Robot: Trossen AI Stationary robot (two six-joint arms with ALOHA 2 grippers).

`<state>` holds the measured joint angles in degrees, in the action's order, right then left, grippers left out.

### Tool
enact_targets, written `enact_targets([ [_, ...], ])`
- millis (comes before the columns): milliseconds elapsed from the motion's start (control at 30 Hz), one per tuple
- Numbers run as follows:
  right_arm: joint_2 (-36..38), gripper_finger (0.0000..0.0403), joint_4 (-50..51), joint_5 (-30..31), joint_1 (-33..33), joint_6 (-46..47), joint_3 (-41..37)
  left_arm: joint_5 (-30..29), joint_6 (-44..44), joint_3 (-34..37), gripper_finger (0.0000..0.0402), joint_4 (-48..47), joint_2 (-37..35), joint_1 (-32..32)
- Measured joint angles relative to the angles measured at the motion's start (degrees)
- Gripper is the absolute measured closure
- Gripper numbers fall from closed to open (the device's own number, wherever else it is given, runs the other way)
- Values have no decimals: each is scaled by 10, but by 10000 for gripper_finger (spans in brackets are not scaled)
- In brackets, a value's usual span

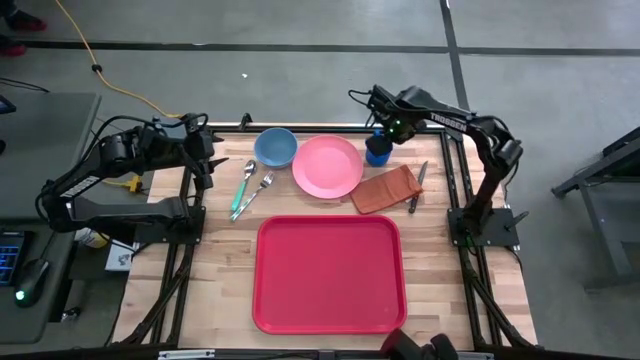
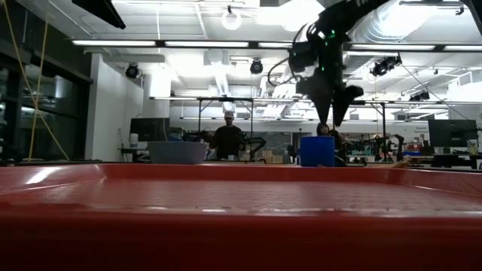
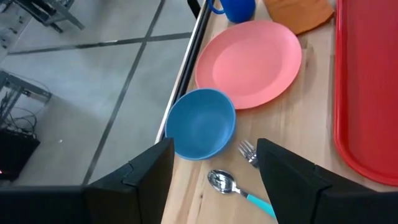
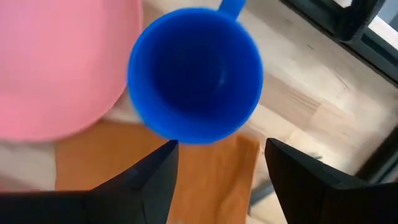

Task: Set up tray
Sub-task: Put the blue mug on the top right of the red tray

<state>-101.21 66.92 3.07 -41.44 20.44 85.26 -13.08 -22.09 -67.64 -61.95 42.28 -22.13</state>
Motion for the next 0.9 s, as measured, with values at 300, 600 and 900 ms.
enact_targets([
  [300,0,182,-66,13,-28,31,-18,-1,1,0,140,-1,0,0],
  [600,0,183,-75,17,-43,28,-18,-2,1,0,140,-1,0,0],
  [900,-10,183,-76,-5,-43,21,-18,-11,1,0,140,-1,0,0],
])
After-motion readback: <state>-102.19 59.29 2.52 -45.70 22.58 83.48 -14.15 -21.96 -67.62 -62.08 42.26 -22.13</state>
